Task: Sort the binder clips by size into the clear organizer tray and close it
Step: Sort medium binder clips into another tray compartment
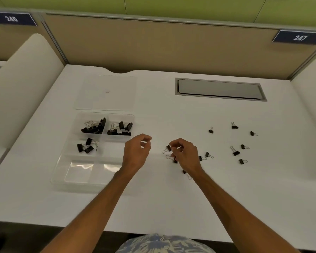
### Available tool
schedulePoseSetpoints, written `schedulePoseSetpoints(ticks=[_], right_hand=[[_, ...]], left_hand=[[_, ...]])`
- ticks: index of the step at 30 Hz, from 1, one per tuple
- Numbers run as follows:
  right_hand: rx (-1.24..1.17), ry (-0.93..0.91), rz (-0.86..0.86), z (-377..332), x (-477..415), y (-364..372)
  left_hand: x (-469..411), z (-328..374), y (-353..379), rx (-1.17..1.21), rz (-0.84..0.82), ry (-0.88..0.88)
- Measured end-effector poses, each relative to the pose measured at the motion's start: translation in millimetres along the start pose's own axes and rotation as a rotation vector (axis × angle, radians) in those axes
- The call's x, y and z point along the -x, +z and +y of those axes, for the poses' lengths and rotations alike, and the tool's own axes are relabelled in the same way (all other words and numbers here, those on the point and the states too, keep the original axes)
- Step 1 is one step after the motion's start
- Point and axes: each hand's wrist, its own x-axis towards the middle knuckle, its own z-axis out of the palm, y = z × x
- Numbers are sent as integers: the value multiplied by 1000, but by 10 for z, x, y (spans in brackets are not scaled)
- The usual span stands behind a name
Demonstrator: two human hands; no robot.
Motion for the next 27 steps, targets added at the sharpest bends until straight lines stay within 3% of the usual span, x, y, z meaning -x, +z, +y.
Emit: schedulePoseSetpoints(ticks=[6,13,18,23,27], right_hand=[[163,-34,-12,336,-27,-326],[514,-152,-221,546,-41,-252],[652,-251,-279,584,-41,-117],[660,-251,-246,567,-78,-54],[500,-181,-164,537,-75,-28]], left_hand=[[174,32,361,-61,-77,-22],[321,-118,541,-312,-262,54],[407,-186,552,-446,-348,115],[426,-241,485,-507,-318,199],[405,-235,353,-495,-228,263]])
